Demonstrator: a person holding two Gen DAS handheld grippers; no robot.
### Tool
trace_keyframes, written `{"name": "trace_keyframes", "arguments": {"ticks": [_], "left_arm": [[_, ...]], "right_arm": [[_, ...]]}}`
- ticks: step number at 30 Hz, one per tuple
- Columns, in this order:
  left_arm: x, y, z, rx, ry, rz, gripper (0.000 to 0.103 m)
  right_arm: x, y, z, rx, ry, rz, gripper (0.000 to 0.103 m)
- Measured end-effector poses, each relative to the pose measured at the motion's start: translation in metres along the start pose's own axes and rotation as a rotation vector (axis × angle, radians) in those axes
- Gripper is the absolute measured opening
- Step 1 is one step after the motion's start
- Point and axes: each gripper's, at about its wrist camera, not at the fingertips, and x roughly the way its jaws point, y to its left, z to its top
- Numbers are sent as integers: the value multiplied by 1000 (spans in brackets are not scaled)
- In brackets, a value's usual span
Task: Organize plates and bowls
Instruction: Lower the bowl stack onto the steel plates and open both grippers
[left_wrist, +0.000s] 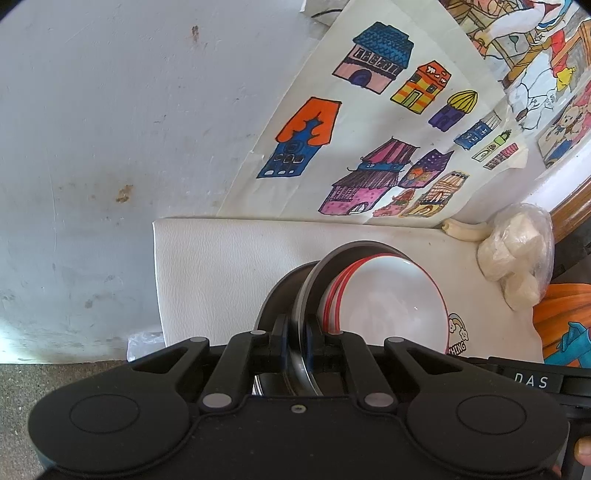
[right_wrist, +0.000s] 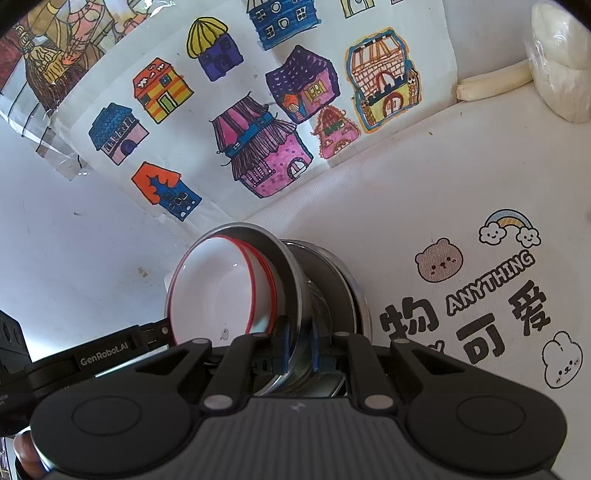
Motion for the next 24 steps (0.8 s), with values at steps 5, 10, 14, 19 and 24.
{"name": "trace_keyframes", "arguments": {"ticks": [5, 10, 14, 19, 24], "left_arm": [[2, 0, 0, -2, 7, 5, 8], [5, 1, -1, -5, 15, 10, 8], [6, 1, -1, -2, 16, 14, 8], [8, 0, -1, 2, 13, 19, 8], [8, -2, -1, 6, 11, 20, 8]], "right_arm": [[1, -1, 1, 1, 1, 3, 13], [3, -3, 2, 4, 7, 3, 14], [5, -4, 2, 6, 9, 4, 14], [7, -5, 2, 9, 10, 7, 14], [7, -7, 2, 12, 13, 11, 14]]}}
